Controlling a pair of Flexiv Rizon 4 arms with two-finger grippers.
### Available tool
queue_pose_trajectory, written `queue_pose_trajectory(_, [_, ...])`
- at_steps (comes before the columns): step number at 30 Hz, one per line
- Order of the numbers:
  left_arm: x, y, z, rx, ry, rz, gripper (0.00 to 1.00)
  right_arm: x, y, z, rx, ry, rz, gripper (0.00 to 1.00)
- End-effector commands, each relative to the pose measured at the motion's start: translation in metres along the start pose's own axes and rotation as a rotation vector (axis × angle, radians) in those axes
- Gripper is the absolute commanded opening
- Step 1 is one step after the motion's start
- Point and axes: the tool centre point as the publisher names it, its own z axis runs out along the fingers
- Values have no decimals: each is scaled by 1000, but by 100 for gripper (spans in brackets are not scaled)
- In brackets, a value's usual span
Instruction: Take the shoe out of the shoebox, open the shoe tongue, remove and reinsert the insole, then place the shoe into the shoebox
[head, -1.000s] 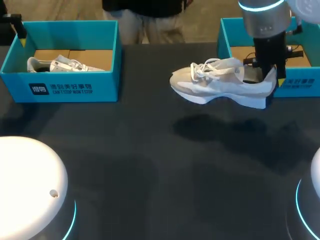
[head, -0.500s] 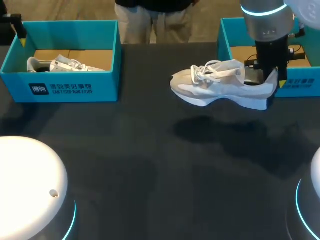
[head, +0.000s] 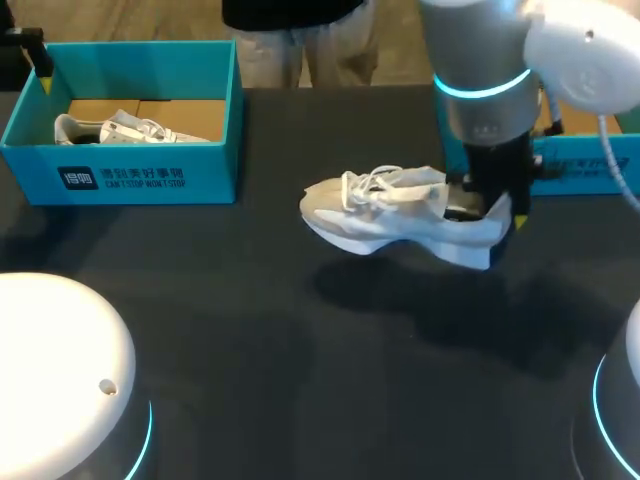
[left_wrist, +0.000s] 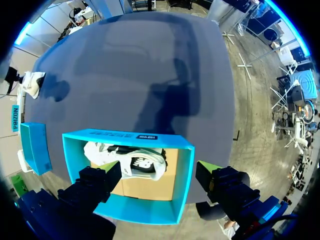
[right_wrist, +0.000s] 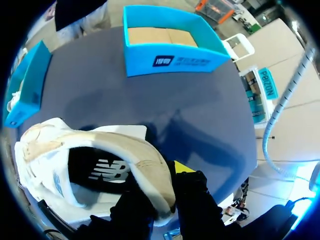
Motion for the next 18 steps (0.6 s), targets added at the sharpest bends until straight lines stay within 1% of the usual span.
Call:
queue_pose_trajectory(1, [0,-1,0,-2,2,0,100,15,-15,9,0,3,12,0])
queue_pose_trajectory(2, [0,-1,0,-2,2,0,100,17,-16,10,0,2,12,0])
queue_pose_trajectory(3, [0,-1,0,-2,2,0,100,23,-21,15,14,16,-1,0])
queue_pose_trajectory(5, [0,-1,0,-2,2,0,100,32,-27,22,23,1,-17,0])
queue_pose_trajectory(6, [0,-1,0,-2,2,0,100,36,-30,25,31,14,-33,0])
queue_pose_trajectory(11, [0,-1,0,-2,2,0,100,59,-39,39,46,-16,-54,0])
queue_pose_trajectory(13, [0,-1,0,-2,2,0,100,65,-43,43,53,-6,-61,0])
queue_pose_trajectory(14, [0,-1,0,-2,2,0,100,67,-45,45,53,-19,-53,0])
queue_pose_trajectory(16, [0,-1,0,-2,2,0,100,75,-51,51,73,5,-58,0])
queue_pose_trajectory(18, [0,-1,0,-2,2,0,100,82,-55,57,74,-5,-55,0])
